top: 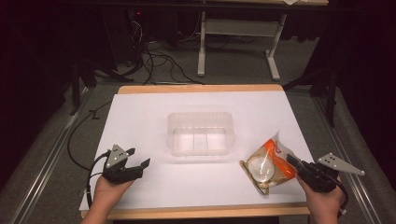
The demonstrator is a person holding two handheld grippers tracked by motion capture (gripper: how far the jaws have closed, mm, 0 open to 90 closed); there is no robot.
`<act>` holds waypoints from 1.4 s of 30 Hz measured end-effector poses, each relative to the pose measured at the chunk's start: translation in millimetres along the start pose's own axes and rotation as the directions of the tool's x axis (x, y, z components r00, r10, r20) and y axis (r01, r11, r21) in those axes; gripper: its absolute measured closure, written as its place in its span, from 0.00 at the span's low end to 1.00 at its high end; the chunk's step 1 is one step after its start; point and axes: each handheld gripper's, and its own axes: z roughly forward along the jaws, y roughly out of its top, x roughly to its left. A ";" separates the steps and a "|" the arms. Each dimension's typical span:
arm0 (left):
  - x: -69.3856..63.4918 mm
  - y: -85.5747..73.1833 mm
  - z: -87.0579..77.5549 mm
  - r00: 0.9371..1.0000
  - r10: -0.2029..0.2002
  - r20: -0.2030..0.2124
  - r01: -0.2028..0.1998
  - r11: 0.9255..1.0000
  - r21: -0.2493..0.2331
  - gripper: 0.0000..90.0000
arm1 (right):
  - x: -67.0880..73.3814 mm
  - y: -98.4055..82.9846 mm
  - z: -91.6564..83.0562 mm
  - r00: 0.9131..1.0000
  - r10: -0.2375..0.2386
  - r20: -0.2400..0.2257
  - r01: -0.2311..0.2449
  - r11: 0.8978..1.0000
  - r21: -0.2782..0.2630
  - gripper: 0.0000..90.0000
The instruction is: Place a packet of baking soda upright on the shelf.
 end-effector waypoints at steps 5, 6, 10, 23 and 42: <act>0.3 -1.6 -2.0 1.000 -0.003 -0.006 0.003 1.000 0.002 0.32 | 20.7 20.5 -3.0 0.999 -0.039 -0.021 0.038 0.998 -0.050 1.00; 0.5 -1.8 -2.4 1.000 -0.004 -0.006 0.004 1.000 0.003 0.32 | 23.9 23.0 -2.2 0.999 -0.041 -0.021 0.040 0.998 -0.053 1.00; 1.5 -1.8 -3.6 1.000 -0.010 -0.009 0.009 1.000 -0.005 0.32 | 36.4 36.5 1.6 0.998 -0.059 -0.008 0.058 0.997 -0.059 1.00; 1.1 -2.1 -3.8 1.000 -0.004 0.000 0.004 1.000 -0.008 0.32 | 33.4 49.3 32.5 0.991 -0.081 0.109 0.090 0.993 -0.080 1.00; -3.7 -1.5 -0.9 0.999 0.025 0.026 -0.025 1.000 0.011 0.31 | 13.2 17.2 36.1 0.998 -0.005 0.065 0.011 0.996 -0.091 0.83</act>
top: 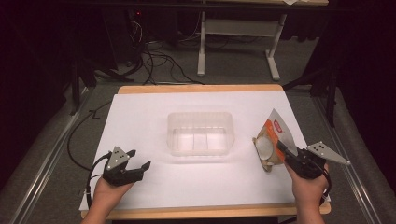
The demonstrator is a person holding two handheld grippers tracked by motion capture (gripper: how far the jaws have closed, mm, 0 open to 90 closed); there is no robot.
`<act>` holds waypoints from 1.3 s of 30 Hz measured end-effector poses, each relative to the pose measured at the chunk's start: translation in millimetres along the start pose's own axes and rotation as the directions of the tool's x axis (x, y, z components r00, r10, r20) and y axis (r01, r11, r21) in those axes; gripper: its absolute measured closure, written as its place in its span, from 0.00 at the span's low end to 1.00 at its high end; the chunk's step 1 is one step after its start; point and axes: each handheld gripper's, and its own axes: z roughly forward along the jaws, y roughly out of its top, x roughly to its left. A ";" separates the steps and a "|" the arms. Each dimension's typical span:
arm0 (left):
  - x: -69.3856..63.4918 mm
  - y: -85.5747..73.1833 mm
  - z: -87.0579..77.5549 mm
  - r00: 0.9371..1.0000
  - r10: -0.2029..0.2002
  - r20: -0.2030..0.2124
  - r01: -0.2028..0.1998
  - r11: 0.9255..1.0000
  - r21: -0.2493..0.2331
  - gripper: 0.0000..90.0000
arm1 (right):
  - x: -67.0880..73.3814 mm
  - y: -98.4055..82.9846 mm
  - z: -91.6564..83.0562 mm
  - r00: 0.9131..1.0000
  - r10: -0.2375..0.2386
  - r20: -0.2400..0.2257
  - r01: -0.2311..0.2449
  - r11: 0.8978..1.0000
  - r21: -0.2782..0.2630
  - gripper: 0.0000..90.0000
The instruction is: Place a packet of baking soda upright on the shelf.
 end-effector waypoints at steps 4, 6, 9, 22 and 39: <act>0.6 0.4 -1.4 1.000 -0.007 0.009 0.007 1.000 -0.010 0.32 | 5.4 -0.2 2.2 1.000 -0.001 0.005 0.001 1.000 -0.008 0.82; 1.0 0.9 -2.3 1.000 -0.011 0.015 0.011 1.000 -0.018 0.34 | 9.1 -0.7 3.9 1.000 -0.007 0.016 0.007 1.000 -0.016 0.82; 1.6 1.9 -4.5 1.000 -0.020 0.016 0.021 0.999 -0.041 0.36 | 13.8 -1.1 6.3 0.999 -0.017 0.028 0.017 1.000 -0.016 0.86; 3.2 2.3 -7.0 1.000 -0.025 0.007 0.026 0.998 -0.053 0.38 | 19.6 -0.8 11.2 0.997 -0.016 0.081 0.016 1.000 -0.001 1.00; 5.3 -1.4 -6.0 1.000 -0.022 0.016 0.023 0.999 -0.047 0.35 | 38.8 26.9 18.4 0.991 -0.052 0.123 0.060 0.996 -0.060 1.00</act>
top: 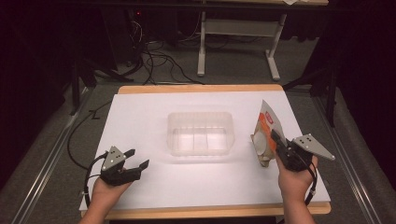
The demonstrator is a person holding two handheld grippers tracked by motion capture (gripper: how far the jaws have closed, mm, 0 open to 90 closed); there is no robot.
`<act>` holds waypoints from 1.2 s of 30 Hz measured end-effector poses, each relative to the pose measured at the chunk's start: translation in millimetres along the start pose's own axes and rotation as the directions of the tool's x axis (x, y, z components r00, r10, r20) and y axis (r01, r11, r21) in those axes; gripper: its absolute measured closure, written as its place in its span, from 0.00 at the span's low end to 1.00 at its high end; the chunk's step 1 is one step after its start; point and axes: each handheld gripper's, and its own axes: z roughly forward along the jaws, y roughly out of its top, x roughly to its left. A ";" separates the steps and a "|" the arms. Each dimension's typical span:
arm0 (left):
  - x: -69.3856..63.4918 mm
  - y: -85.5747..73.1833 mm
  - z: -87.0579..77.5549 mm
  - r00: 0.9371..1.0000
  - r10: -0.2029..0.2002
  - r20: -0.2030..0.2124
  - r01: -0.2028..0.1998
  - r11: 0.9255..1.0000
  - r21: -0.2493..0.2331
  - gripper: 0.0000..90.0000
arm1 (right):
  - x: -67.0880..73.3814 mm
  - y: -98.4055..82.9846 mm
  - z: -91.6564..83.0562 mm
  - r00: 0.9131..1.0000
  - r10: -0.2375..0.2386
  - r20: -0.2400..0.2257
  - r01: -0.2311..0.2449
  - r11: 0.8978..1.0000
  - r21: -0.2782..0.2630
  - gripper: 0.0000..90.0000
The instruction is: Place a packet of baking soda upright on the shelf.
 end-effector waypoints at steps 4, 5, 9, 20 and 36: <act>0.0 1.6 -5.3 0.999 -0.034 -0.003 0.034 0.999 -0.035 0.35 | 4.0 7.6 4.0 1.000 0.008 0.000 -0.008 1.000 -0.019 1.00; -0.6 2.2 -6.2 0.999 -0.036 -0.001 0.036 0.999 -0.041 0.35 | 5.0 10.0 4.9 1.000 0.011 0.000 -0.011 1.000 -0.021 1.00; -0.9 2.3 -4.3 1.000 -0.023 0.000 0.023 0.999 -0.031 0.34 | 11.4 21.2 7.9 1.000 0.011 -0.008 -0.011 1.000 -0.027 1.00; -1.3 2.0 -3.3 1.000 -0.019 0.004 0.019 0.999 -0.032 0.34 | 34.1 48.7 14.3 0.997 0.008 -0.075 -0.014 0.997 -0.069 1.00; -0.8 2.0 -4.3 1.000 -0.010 0.009 0.011 0.999 -0.043 0.34 | 90.2 78.4 41.5 0.979 -0.009 -0.202 -0.014 0.994 -0.109 1.00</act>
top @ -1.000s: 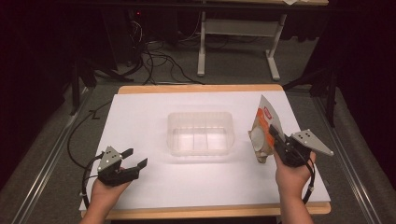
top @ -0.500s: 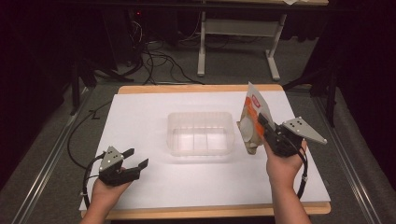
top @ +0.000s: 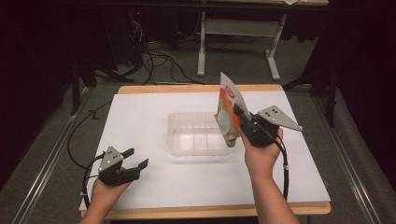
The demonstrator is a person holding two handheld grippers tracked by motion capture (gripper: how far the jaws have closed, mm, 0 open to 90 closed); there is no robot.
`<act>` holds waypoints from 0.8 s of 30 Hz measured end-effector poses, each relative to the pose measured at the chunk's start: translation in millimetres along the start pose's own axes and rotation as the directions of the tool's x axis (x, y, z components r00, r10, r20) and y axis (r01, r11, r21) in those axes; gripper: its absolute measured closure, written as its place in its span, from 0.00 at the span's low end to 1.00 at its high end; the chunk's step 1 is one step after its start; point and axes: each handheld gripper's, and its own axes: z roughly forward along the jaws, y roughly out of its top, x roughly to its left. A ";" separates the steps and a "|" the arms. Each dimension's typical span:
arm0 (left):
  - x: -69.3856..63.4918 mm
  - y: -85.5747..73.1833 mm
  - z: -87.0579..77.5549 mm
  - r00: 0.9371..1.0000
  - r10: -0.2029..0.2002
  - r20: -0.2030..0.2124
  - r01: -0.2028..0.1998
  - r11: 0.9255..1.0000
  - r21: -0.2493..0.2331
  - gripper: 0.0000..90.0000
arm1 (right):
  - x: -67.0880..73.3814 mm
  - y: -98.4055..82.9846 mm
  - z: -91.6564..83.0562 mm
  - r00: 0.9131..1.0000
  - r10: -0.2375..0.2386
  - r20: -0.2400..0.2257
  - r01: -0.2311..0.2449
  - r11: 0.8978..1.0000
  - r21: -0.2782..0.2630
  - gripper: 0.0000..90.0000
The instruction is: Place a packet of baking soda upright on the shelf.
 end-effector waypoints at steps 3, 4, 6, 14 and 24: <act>0.5 0.1 -0.5 1.000 0.001 0.001 -0.001 1.000 0.000 0.34 | 10.0 0.0 9.9 1.000 -0.005 -0.019 0.005 1.000 0.003 1.00; 0.7 0.2 -0.7 1.000 0.001 0.001 -0.001 1.000 -0.001 0.34 | 13.2 -0.3 13.2 1.000 -0.006 -0.024 0.006 1.000 0.004 1.00; 1.0 0.3 -1.0 1.000 0.001 -0.001 -0.001 1.000 -0.005 0.34 | 18.6 -1.1 19.5 0.999 -0.007 -0.035 0.008 1.000 0.007 1.00; 1.8 0.2 -1.6 1.000 -0.005 0.001 0.005 1.000 -0.006 0.34 | 36.9 -5.8 41.3 0.997 0.000 -0.075 0.000 1.000 0.008 1.00; 1.6 0.0 -1.5 1.000 -0.002 0.003 0.002 1.000 -0.002 0.34 | 53.6 -13.5 67.5 0.994 0.019 -0.107 -0.017 1.000 0.020 1.00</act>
